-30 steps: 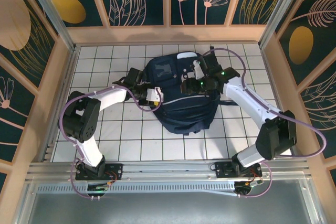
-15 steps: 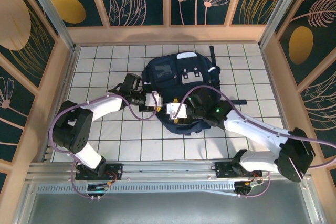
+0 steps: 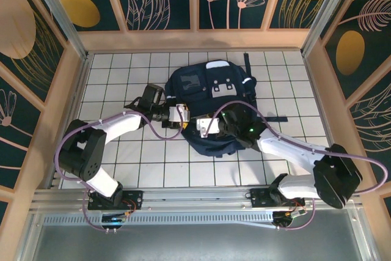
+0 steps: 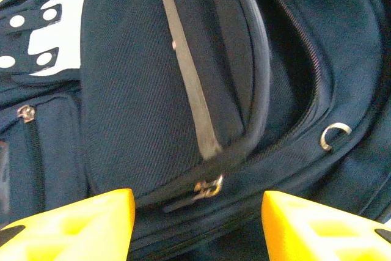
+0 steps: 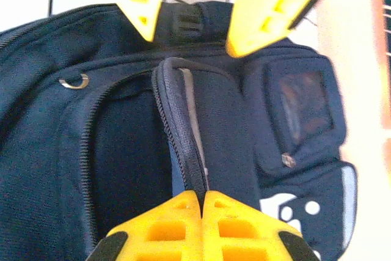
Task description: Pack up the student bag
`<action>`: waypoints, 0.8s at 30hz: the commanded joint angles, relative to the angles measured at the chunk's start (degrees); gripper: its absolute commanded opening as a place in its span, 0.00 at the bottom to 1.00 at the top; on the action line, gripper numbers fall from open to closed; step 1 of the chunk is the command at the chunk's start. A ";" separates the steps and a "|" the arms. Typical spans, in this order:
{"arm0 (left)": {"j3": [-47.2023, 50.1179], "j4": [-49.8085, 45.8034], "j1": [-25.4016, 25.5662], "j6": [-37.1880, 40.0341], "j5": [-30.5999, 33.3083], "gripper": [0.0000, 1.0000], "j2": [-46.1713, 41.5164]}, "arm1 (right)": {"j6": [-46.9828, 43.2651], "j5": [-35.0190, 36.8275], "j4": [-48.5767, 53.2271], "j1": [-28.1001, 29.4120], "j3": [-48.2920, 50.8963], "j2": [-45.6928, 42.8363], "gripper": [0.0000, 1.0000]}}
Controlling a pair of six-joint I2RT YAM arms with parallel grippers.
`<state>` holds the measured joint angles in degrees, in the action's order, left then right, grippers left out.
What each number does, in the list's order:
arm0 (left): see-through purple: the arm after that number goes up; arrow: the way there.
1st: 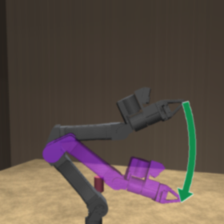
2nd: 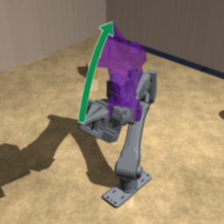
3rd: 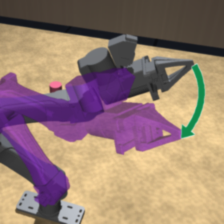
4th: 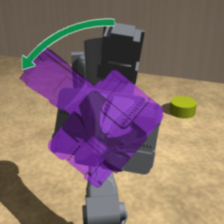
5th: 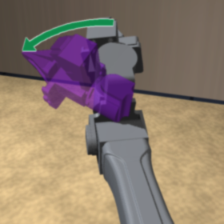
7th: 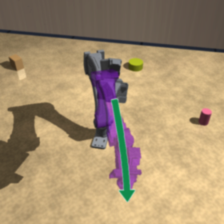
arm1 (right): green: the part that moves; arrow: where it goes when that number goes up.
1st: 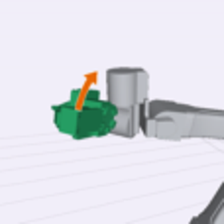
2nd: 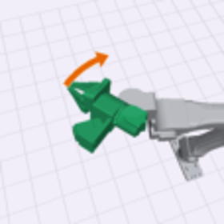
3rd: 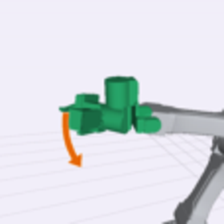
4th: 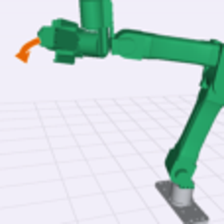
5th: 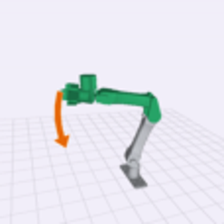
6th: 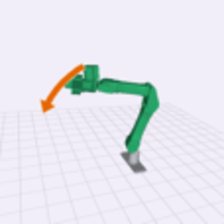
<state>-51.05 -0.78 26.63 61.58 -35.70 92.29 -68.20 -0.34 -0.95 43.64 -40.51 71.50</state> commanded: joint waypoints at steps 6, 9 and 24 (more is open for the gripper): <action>-11.82 -4.46 -0.64 9.02 5.67 0.57 5.19 | -3.60 -9.93 -2.68 -14.41 0.05 -9.68 0.00; -14.01 -2.53 -0.54 10.35 2.20 0.60 5.53 | -3.34 -17.06 -2.55 -18.29 1.37 -12.81 0.00; -29.26 -13.01 6.74 23.17 -1.75 0.42 22.57 | -1.48 -22.89 5.54 -24.88 5.69 -20.76 0.00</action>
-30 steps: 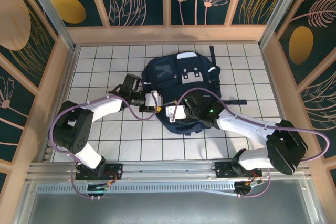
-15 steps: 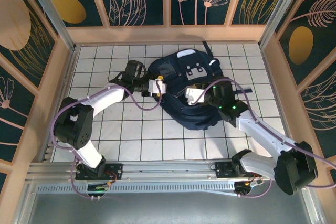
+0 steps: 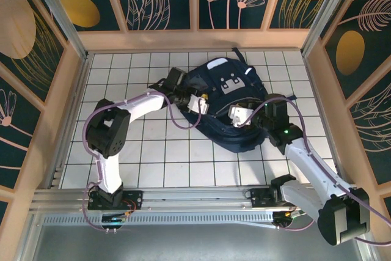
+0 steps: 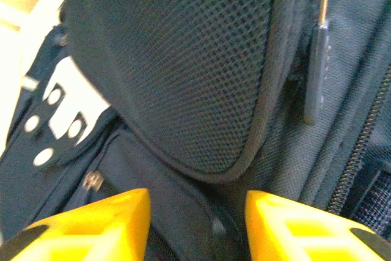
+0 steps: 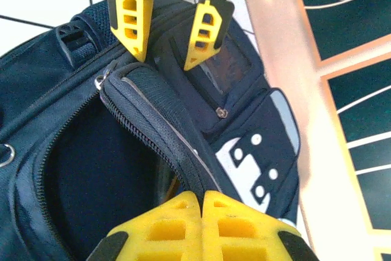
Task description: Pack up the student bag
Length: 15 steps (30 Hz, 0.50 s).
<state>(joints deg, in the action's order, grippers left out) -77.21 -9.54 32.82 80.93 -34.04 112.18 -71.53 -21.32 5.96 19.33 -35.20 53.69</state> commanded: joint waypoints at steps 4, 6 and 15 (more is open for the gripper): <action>-4.43 -4.33 0.73 3.94 -5.35 0.36 4.59 | 2.07 -1.55 1.11 -0.71 -0.14 -4.06 0.00; -4.61 -4.26 0.76 4.78 -7.88 0.33 5.06 | 2.17 -1.44 1.10 -1.03 0.08 -4.84 0.00; -0.56 0.49 2.05 5.43 -11.51 0.46 4.37 | 3.42 -2.66 -0.11 -3.14 0.16 -5.24 0.00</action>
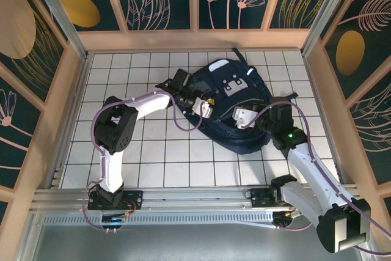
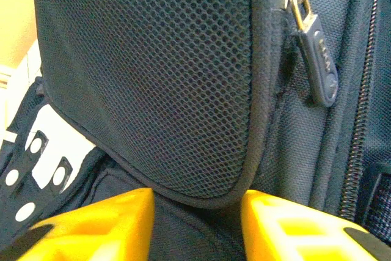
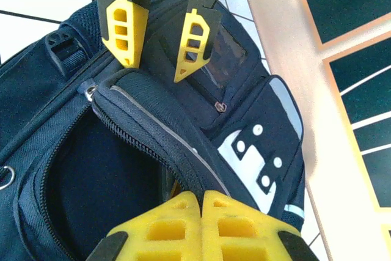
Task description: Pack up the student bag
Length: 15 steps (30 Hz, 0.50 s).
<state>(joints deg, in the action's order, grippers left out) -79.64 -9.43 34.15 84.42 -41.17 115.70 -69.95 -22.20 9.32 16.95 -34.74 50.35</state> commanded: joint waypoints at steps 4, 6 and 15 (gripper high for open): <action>4.23 1.91 0.66 0.48 -4.08 0.48 -0.14 | 1.93 -1.97 -3.62 -0.98 -0.50 -1.66 0.00; 5.09 3.70 0.73 -0.53 -5.18 0.47 -0.40 | 2.02 -2.28 -3.75 -1.05 -0.43 -1.73 0.00; 4.85 6.00 2.34 -3.32 -10.69 0.41 0.83 | 3.33 -1.31 -5.70 -1.04 0.68 -1.65 0.00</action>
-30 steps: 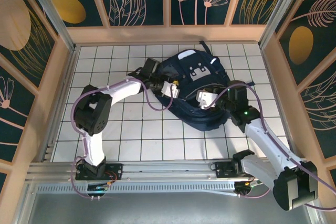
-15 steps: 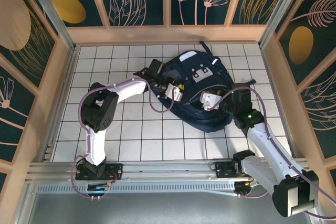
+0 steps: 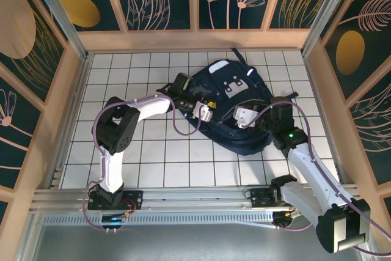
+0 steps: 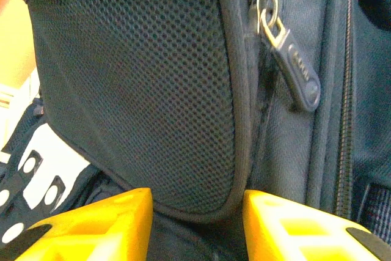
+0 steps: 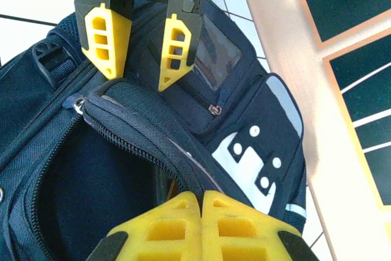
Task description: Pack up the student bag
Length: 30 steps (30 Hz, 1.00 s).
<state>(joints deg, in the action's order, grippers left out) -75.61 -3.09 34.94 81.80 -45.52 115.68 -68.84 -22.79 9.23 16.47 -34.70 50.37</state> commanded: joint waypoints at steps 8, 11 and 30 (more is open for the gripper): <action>0.13 -0.46 1.91 -3.52 -5.21 0.00 0.63 | 2.04 0.50 -5.70 -0.78 1.54 -2.25 0.00; -0.75 0.72 1.94 -9.65 -3.05 0.00 -0.76 | 2.07 1.71 -5.43 -0.74 1.89 -2.38 0.00; 8.95 9.05 1.89 -44.11 29.61 0.00 -17.14 | 111.09 29.43 27.09 16.22 -12.84 -3.62 0.56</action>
<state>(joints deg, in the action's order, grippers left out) -67.07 2.81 37.32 46.39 -26.00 101.93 17.19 -1.28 22.17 29.23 -45.89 44.97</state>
